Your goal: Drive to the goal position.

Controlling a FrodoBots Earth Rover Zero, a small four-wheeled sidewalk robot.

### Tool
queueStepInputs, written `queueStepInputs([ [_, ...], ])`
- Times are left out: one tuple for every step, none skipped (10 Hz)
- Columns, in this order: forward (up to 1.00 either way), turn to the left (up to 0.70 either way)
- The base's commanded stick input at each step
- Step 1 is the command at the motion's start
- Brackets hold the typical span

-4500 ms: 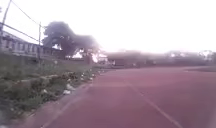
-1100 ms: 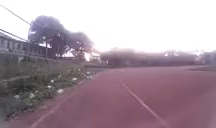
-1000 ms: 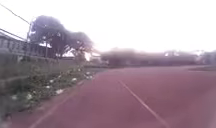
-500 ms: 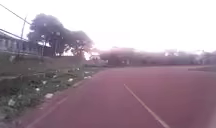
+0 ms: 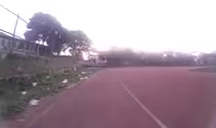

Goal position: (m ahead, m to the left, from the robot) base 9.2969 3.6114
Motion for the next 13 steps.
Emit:
queueStepInputs([
  [0.70, 0.00],
  [0.70, 0.00],
  [0.70, 0.00],
  [0.70, 0.00],
  [0.70, -0.18],
  [0.70, -0.26],
  [0.70, -0.01],
  [0.70, 0.00],
  [0.70, 0.00],
  [0.70, 0.00],
  [0.70, 0.00],
  [0.70, 0.00],
  [0.70, 0.00],
])
